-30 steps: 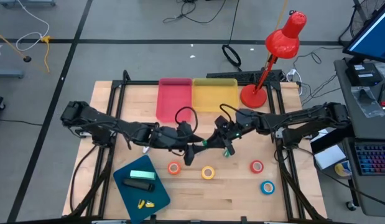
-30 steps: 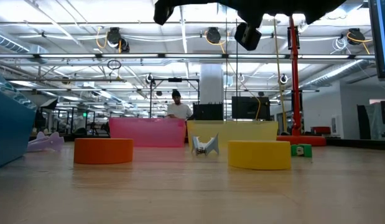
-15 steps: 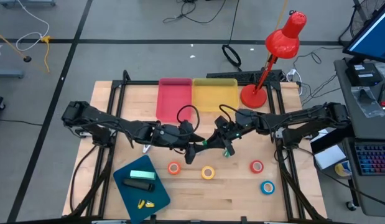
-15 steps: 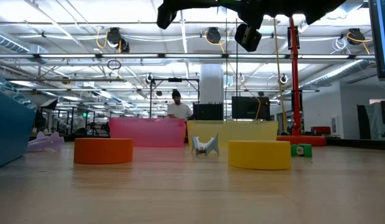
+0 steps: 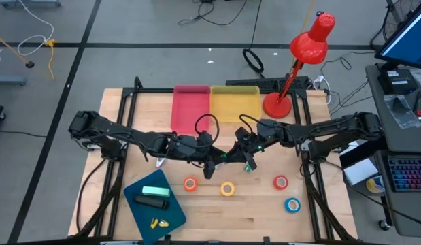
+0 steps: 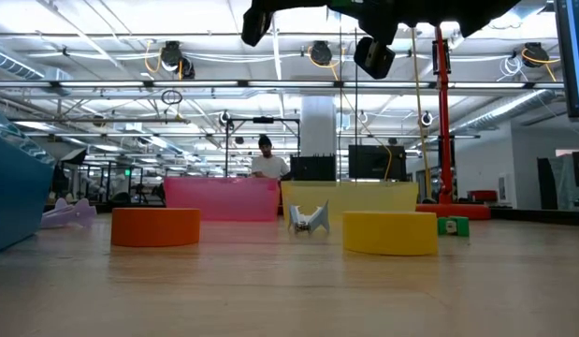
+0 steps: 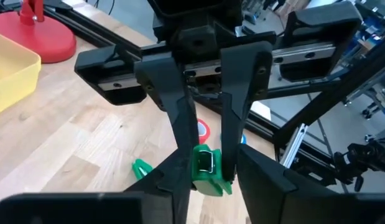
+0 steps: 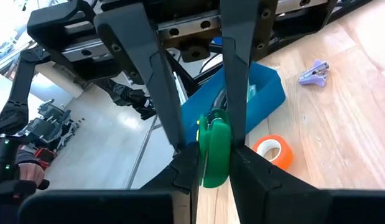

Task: Pick and place Stapler, Stapler remover, tape
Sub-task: Put the right green stapler into the blue bin

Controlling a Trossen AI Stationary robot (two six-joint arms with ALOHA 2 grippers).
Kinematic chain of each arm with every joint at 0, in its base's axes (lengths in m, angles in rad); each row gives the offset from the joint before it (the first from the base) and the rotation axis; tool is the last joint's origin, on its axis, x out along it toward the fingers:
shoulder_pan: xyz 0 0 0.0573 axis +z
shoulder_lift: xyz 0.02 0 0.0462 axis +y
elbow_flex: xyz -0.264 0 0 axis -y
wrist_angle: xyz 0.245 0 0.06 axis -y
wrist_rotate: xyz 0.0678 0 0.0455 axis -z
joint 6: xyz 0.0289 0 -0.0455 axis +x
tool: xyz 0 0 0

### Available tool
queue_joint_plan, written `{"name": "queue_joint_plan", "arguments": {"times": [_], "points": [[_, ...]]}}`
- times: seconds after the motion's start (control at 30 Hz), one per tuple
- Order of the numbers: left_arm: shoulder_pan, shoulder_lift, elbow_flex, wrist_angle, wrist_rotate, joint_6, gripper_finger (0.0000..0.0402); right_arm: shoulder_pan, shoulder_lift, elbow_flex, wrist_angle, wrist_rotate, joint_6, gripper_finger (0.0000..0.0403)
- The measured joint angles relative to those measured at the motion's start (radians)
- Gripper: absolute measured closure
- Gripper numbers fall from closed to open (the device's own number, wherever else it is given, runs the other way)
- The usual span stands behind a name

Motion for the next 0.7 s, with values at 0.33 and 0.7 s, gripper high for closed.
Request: {"name": "queue_joint_plan", "arguments": {"times": [0.33,0.7], "points": [[0.0,0.0,0.0,0.007,0.025,-0.006,0.0312,0.001,-0.001,0.0,-0.007,-0.008,-0.002,0.0347],[0.0,0.0,-0.001,0.007,0.029,0.012,0.0356,0.001,-0.001,0.0,-0.008,-0.006,0.0,0.0334]]}}
